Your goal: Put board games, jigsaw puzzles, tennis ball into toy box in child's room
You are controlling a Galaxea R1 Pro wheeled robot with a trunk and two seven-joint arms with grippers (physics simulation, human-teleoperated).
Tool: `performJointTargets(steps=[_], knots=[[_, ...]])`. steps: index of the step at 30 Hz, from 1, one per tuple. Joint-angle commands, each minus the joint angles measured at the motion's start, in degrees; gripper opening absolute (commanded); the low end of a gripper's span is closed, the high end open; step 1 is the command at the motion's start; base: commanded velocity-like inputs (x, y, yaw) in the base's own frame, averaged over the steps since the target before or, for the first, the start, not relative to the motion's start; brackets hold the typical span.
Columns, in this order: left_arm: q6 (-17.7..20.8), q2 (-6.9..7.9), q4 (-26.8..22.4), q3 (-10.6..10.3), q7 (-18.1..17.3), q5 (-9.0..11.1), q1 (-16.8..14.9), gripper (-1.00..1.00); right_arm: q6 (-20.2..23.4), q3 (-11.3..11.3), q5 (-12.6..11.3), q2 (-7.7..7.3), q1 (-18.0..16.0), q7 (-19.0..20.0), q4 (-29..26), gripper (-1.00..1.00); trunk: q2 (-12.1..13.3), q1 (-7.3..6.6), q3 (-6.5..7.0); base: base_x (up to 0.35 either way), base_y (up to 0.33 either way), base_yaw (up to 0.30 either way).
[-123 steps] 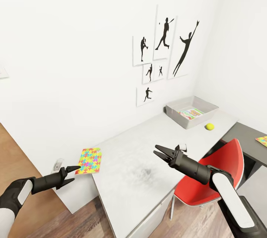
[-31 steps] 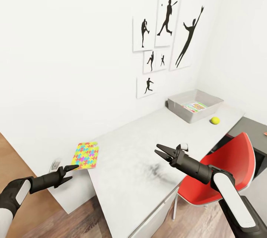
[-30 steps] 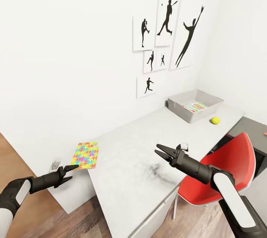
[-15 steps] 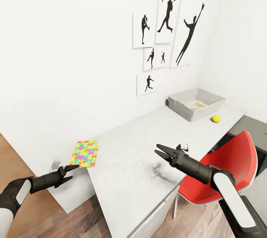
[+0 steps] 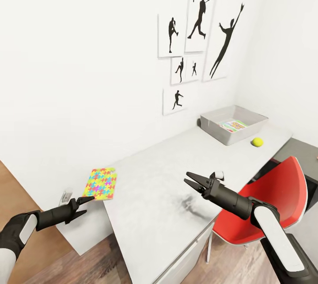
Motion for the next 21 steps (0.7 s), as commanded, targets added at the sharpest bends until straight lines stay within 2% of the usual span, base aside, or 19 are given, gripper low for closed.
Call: performJointTargets(steps=[1, 8, 21], knots=[[0.3, -0.01, 0.0, 0.1, -0.1, 0.0, 0.0, 1.00, 0.1, 0.0, 0.0, -0.03, 0.0, 0.2, 0.0, 1.00, 0.0, 0.01, -0.06, 0.151, 0.000, 0.000], [0.3, -0.07, 0.0, 0.1, -0.2, 0.0, 0.0, 1.00, 0.1, 0.0, 0.0, 0.08, 0.0, 0.1, 0.0, 1.00, 0.0, 0.01, -0.06, 0.172, 0.000, 0.000], [0.3, -0.09, 0.0, 0.1, -0.2, 0.0, 0.0, 1.00, 0.1, 0.0, 0.0, 0.10, 0.0, 0.1, 0.0, 1.00, 0.0, 0.01, -0.06, 0.013, 0.000, 0.000]])
